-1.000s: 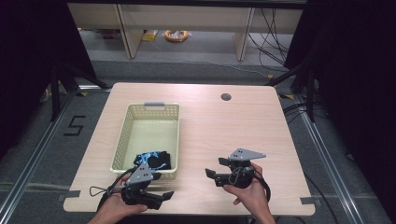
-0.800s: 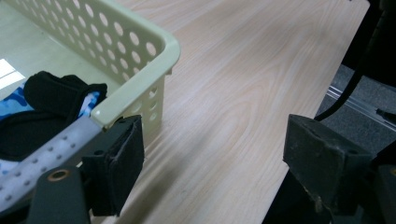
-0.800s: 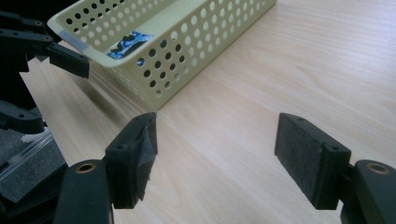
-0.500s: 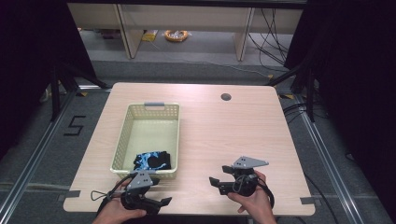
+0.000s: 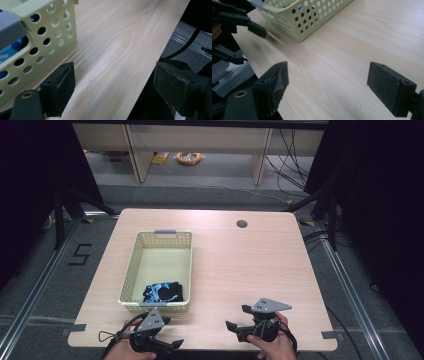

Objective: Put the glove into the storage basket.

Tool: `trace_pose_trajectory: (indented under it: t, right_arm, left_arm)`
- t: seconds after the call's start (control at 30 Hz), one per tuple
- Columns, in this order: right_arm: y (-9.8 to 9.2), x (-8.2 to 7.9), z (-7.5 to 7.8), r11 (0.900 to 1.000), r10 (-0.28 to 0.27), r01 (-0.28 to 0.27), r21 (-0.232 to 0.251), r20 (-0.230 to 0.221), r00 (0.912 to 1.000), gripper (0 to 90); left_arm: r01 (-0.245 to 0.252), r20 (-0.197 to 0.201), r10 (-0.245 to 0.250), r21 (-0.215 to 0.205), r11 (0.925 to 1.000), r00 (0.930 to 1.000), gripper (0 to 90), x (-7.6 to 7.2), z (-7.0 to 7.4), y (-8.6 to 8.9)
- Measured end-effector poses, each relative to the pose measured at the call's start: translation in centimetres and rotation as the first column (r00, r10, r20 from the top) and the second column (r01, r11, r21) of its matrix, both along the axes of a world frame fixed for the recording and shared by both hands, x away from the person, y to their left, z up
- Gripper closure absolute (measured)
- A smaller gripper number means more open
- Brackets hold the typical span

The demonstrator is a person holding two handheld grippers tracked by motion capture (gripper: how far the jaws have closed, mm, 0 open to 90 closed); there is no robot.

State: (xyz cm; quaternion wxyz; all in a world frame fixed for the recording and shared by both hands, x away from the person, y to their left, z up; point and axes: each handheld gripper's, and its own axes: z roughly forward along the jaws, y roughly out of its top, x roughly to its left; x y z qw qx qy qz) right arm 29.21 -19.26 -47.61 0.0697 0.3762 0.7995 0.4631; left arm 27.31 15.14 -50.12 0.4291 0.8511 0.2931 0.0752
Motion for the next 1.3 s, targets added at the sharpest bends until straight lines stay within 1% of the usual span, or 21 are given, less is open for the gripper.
trace_pose_trajectory:
  t: [0.03,0.1,0.13,0.2,0.23,0.3,0.33,0.37,0.4,0.43,0.47,0.5,0.67,0.87,0.93,1.0,1.03,1.07,1.1,1.2,1.3]
  right_arm:
    - [0.2,-0.3,-0.1,1.0,-0.006,0.007,0.016,-0.029,0.9996,18.1]
    - [0.2,-0.4,-0.5,1.0,0.013,-0.013,-0.007,-0.01,0.9999,18.1]
    - [0.3,-0.7,-0.6,1.0,0.007,-0.007,-0.016,-0.025,0.9997,18.1]
    - [0.2,-0.9,-0.8,0.998,0.003,-0.004,-0.063,-0.016,0.9999,18.1]
    - [0.3,-0.9,-1.0,0.999,0.01,-0.01,-0.051,-0.017,0.9998,18.1]
    - [0.4,-1.2,-1.2,0.999,0.005,-0.007,-0.049,-0.042,0.9991,18.2]
    - [0.4,-1.3,-1.3,0.998,0.014,-0.016,-0.059,-0.031,0.9994,18.2]
    - [0.4,-1.5,-1.2,0.997,0.008,-0.011,-0.07,-0.043,0.999,18.2]
    - [0.6,-1.9,-1.2,0.999,0.002,-0.006,-0.053,-0.072,0.9974,18.2]
    - [0.4,-1.8,-1.3,0.997,0.005,-0.008,-0.082,-0.035,0.9994,18.2]
    - [0.4,-1.9,-1.4,0.997,0.006,-0.008,-0.08,-0.025,0.9997,18.2]
    - [0.5,-2.1,-1.4,0.997,0.006,-0.01,-0.079,-0.049,0.9988,18.2]
    - [0.5,-2.5,-1.8,0.993,0.03,-0.035,-0.11,-0.043,0.9986,18.2]
    - [0.5,-2.8,-2.0,0.99,0.03,-0.035,-0.136,-0.04,0.9987,18.1]
    - [0.5,-2.9,-2.0,0.989,0.026,-0.032,-0.144,-0.043,0.9987,18.1]
    - [0.5,-2.9,-2.0,0.989,0.034,-0.039,-0.143,-0.037,0.9987,18.2]
    - [0.7,-3.1,-2.0,0.991,0.015,-0.022,-0.131,-0.06,0.9981,18.2]
    - [0.6,-2.9,-2.1,0.99,0.036,-0.042,-0.134,-0.047,0.9982,18.2]
    - [0.6,-2.8,-2.1,0.989,0.047,-0.056,-0.136,-0.065,0.9968,18.2]
    - [0.5,-2.8,-2.1,0.988,0.031,-0.035,-0.148,-0.031,0.999,18.2]
    - [0.5,-2.7,-2.2,0.988,0.038,-0.044,-0.149,-0.041,0.9984,18.2]
  left_arm:
    - [0.006,0.004,-0.006,0.008,1.0,1.0,16.4,0.0,-0.1,0.0]
    - [0.003,0.003,-0.003,0.027,0.9996,1.0,15.4,-0.2,-0.2,0.1]
    - [-0.003,0.001,0.003,0.023,0.9997,1.0,15.5,-0.3,-0.3,0.1]
    - [-0.006,-0.013,0.006,0.024,0.9997,0.9999,15.5,-0.5,-0.4,0.0]
    - [0.001,-0.017,-0.001,0.007,1.0,0.9999,15.5,-0.7,-0.6,-0.2]
    - [0.01,-0.023,-0.009,0.018,0.9998,0.9997,15.5,-0.9,-0.7,-0.2]
    - [0.028,0.0,-0.028,0.032,0.9991,0.9996,15.5,-0.8,-0.7,-0.2]
    - [0.008,-0.027,-0.007,0.004,1.0,0.9996,15.5,-1.1,-0.8,-0.3]
    - [0.005,-0.022,-0.004,0.014,0.9999,0.9997,15.5,-1.2,-0.8,-0.3]
    - [0.019,-0.005,-0.018,0.021,0.9996,0.9998,15.5,-1.2,-0.8,-0.2]
    - [0.012,-0.01,-0.012,0.021,0.9997,0.9999,15.5,-1.3,-0.8,-0.2]
    - [0.026,-0.005,-0.026,0.039,0.9989,0.9997,15.5,-1.2,-0.7,-0.1]
    - [0.0,-0.021,0.0,0.015,0.9999,0.9998,15.5,-1.6,-1.0,-0.3]
    - [-0.005,-0.019,0.005,0.024,0.9997,0.9998,15.5,-1.5,-1.1,-0.3]
    - [0.02,0.002,-0.02,0.049,0.9986,0.9998,15.5,-1.3,-1.1,-0.1]
    - [0.019,0.002,-0.02,0.048,0.9987,0.9998,15.5,-1.3,-1.1,-0.1]
    - [0.008,-0.007,-0.008,0.027,0.9996,0.9999,15.5,-1.4,-1.1,-0.2]
    - [0.011,-0.004,-0.011,0.033,0.9994,0.9999,15.5,-1.3,-1.1,-0.2]
    - [0.012,-0.005,-0.012,0.033,0.9994,0.9999,15.5,-1.3,-1.1,-0.2]
    - [0.013,-0.005,-0.013,0.045,0.9989,0.9999,15.5,-1.3,-1.1,-0.1]
    - [0.01,-0.002,-0.01,0.03,0.9995,0.9999,15.5,-1.3,-1.2,-0.2]
